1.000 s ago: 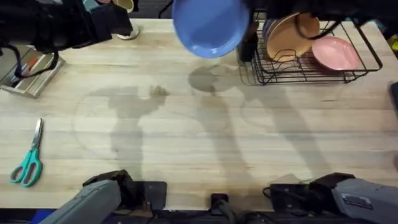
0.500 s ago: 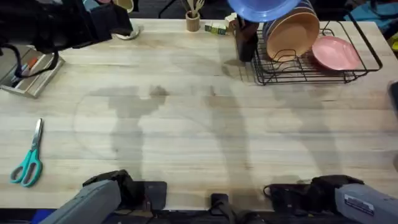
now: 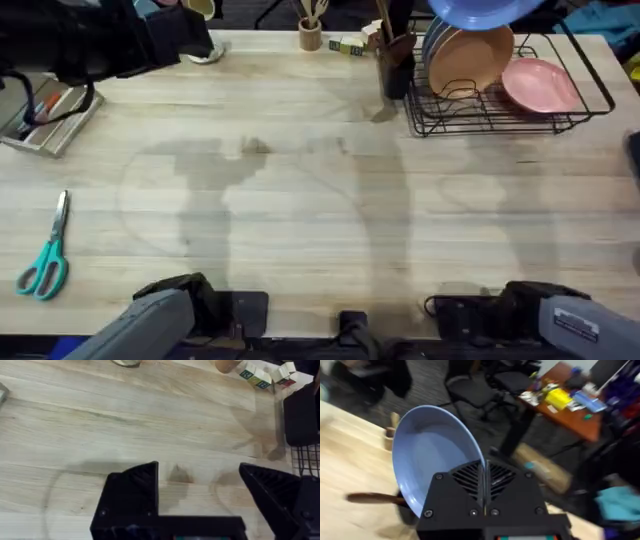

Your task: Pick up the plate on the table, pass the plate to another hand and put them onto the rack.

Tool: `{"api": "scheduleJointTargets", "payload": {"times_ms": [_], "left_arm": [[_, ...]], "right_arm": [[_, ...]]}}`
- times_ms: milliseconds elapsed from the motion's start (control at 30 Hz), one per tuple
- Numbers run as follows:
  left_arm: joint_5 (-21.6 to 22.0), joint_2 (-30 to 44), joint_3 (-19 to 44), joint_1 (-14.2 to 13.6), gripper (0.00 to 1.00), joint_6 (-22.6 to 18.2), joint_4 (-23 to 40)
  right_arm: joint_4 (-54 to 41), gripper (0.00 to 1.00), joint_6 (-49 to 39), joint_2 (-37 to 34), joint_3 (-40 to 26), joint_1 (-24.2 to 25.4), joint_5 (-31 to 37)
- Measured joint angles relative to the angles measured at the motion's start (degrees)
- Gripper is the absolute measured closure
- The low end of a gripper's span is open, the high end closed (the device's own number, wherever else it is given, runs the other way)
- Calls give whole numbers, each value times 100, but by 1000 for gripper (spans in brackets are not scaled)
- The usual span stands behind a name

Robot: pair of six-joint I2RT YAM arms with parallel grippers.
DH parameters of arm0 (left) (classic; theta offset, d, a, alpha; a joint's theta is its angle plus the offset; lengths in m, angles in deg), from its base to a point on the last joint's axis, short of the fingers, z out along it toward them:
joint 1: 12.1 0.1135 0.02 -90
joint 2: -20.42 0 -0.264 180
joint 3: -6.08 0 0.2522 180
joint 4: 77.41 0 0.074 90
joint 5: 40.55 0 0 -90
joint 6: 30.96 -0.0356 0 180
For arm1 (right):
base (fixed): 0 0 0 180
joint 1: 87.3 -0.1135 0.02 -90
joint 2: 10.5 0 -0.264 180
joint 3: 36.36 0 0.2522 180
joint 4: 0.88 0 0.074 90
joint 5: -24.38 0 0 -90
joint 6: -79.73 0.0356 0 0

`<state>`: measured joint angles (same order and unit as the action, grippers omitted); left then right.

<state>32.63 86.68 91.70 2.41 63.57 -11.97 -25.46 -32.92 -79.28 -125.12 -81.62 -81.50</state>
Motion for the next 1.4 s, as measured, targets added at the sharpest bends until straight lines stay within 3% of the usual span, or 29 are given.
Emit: {"api": "scheduleJointTargets", "payload": {"times_ms": [567,933,1400], "left_arm": [[0,0,0,0,7,1,-1],[0,0,0,0,7,0,-2],[2,0,0,0,7,0,-2]], "right_arm": [[70,973,-3479,-23,0,436,-2],[-72,973,-5308,-717,0,436,-26],[-539,973,-6872,-1088,0,534,-289]]}}
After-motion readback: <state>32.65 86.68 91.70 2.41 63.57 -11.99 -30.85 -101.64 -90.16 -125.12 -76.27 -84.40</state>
